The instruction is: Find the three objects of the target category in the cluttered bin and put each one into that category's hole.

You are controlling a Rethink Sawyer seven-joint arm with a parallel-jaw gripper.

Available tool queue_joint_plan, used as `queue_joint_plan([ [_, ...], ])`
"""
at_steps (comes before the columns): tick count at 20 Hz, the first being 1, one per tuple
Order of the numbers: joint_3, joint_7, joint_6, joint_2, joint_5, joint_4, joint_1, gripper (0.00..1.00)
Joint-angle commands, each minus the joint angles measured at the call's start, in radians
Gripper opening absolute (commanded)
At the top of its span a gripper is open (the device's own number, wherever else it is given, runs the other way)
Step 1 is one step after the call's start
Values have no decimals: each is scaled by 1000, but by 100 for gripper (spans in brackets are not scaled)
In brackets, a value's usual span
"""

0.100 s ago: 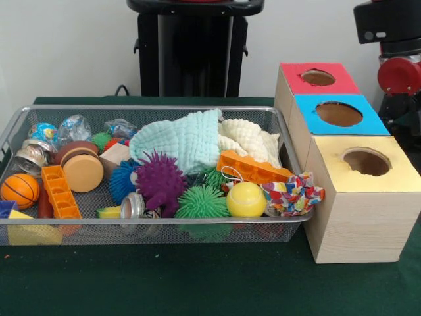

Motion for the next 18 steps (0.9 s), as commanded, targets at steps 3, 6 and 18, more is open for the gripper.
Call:
queue_joint_plan([
  [3,-47,10,188,29,49,-78,-96,0],
  [6,-32,-51,237,45,43,-112,-122,0],
  [18,15,-88,276,85,16,-158,-171,0],
])
